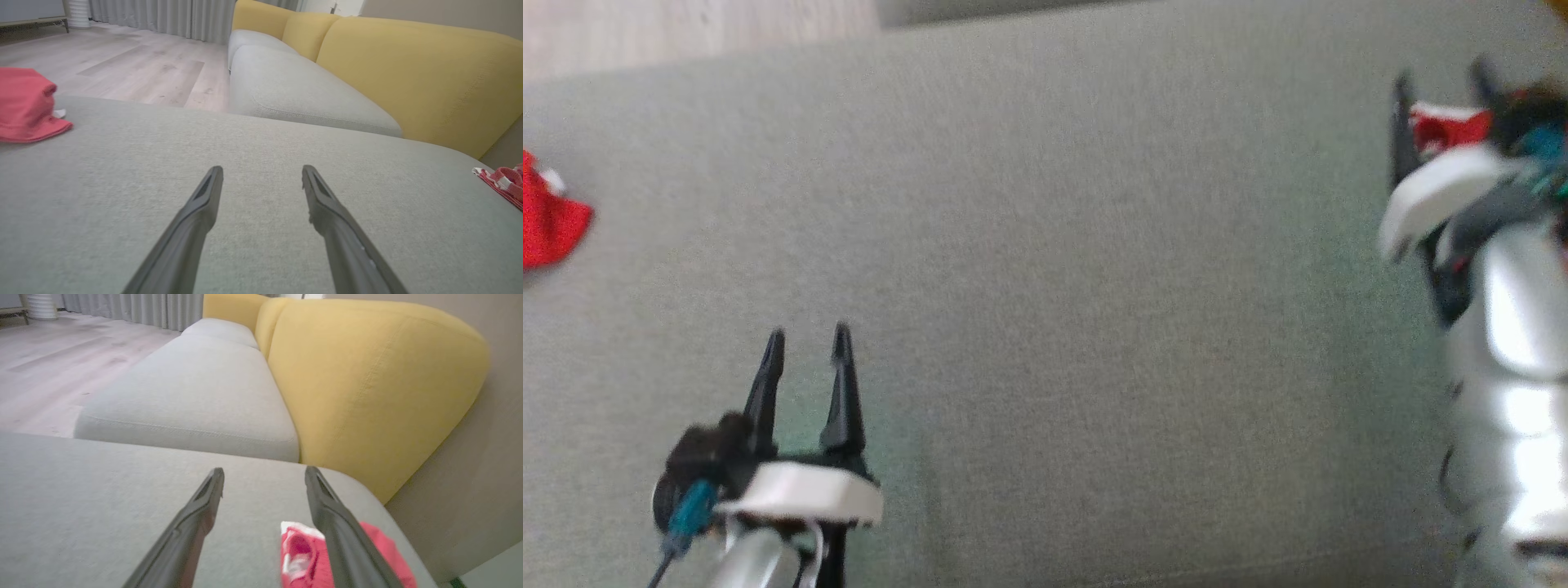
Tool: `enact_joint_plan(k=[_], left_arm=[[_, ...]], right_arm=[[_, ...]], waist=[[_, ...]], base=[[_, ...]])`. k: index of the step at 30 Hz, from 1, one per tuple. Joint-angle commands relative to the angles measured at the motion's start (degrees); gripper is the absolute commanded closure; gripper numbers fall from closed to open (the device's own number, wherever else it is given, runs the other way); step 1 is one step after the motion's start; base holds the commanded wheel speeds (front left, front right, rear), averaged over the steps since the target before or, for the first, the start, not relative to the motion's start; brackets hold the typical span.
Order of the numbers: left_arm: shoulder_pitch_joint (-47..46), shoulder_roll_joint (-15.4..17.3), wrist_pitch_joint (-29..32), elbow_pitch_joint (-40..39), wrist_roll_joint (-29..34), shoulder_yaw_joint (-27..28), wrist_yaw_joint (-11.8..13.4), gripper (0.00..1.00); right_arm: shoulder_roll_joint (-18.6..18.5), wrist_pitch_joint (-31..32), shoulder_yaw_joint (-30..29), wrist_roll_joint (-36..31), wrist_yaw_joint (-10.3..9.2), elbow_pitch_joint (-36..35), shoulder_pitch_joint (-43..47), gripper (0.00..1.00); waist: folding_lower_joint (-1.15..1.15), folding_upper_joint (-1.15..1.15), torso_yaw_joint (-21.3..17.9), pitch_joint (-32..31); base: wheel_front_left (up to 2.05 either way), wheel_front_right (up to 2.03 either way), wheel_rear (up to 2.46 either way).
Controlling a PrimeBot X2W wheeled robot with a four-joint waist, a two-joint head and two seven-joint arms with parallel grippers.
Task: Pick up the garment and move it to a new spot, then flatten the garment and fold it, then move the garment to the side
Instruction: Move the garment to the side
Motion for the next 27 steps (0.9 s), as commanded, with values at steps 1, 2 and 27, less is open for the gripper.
enact_joint_plan(k=[1, 2, 27], left_arm=[[1.31, 0.44, -0.92, -0.08, -0.85, 3.12, -0.14, 0.00], [2.04, 0.27, -1.02, 0.54, -1.17, 3.40, -0.14, 0.00], [13.59, 2.11, -0.84, 1.99, -4.55, 4.23, -2.17, 0.00]], right_arm=[[1.87, -1.35, 2.51, 1.41, 0.37, -3.17, 3.43, 0.00], [2.62, -1.83, 3.11, 2.29, 0.37, -4.07, 5.32, 0.00], [4.92, -3.64, 10.84, 17.68, 0.37, -33.79, 46.32, 0.00]], waist=[[0.01, 0.00, 1.65, -6.29], [0.01, 0.00, 2.02, -7.64], [0.01, 0.00, 8.20, -19.02]], base=[[0.00, 0.00, 0.00], [0.00, 0.00, 0.00], [0.00, 0.00, 0.00]])
